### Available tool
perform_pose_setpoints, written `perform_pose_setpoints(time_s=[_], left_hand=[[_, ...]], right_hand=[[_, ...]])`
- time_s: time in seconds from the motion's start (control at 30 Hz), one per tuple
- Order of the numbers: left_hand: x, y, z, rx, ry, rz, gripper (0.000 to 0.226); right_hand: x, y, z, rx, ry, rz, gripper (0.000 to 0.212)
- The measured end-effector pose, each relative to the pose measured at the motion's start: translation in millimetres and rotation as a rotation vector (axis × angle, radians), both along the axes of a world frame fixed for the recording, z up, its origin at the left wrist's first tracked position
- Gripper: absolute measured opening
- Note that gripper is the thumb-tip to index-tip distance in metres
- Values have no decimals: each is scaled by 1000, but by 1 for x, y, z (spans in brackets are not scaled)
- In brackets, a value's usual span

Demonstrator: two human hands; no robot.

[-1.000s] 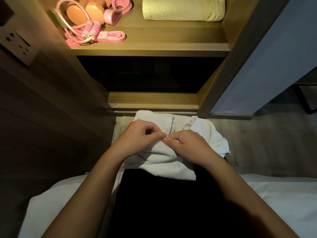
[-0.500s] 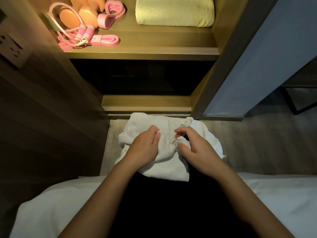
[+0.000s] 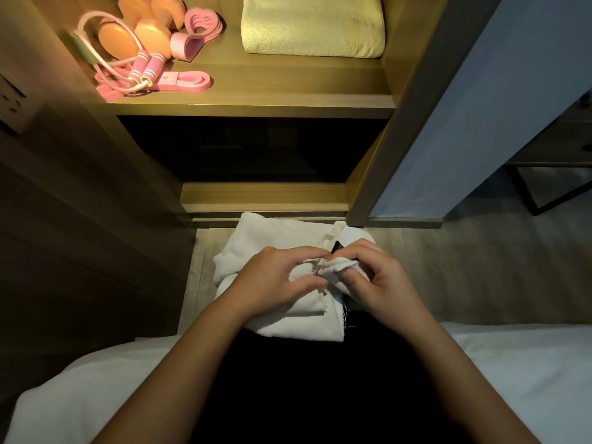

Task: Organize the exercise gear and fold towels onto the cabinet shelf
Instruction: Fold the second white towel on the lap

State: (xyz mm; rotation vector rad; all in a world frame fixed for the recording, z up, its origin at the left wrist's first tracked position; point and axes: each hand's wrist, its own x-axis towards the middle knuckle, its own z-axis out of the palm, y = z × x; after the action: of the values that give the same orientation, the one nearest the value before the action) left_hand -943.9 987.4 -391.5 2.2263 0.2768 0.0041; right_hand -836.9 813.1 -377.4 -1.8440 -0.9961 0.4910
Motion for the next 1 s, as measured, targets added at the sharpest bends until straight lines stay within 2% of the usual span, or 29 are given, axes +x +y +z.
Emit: perform_pose_setpoints(time_s=[0.07, 0.17, 0.3, 0.4, 0.53, 0.6, 0.73, 0.87, 1.0], left_hand=[[3, -5, -2, 44, -20, 13, 33], [5, -7, -8, 47, -33, 51, 24], [4, 11, -8, 36, 25, 70, 19], [-8, 38, -6, 5, 72, 102, 17], [-31, 49, -18, -63, 234, 75, 15], [-43, 46, -23, -81, 258, 72, 15], [-63, 45, -17, -201, 209, 111, 13], [-71, 39, -13, -203, 130, 205, 6], [-73, 40, -7, -204, 103, 249, 9]], right_hand=[[2, 0, 3, -57, -9, 6, 18], [9, 3, 12, -221, -79, 42, 7], [30, 5, 30, -360, -192, -4, 16], [56, -2, 41, -457, -155, -61, 14], [69, -9, 39, -564, -38, -25, 12], [67, -13, 33, -588, -17, -3, 9], [60, -22, 26, -598, -28, 8, 16], [55, -24, 26, -601, -39, 16, 15], [49, -23, 28, -584, -63, 25, 13]])
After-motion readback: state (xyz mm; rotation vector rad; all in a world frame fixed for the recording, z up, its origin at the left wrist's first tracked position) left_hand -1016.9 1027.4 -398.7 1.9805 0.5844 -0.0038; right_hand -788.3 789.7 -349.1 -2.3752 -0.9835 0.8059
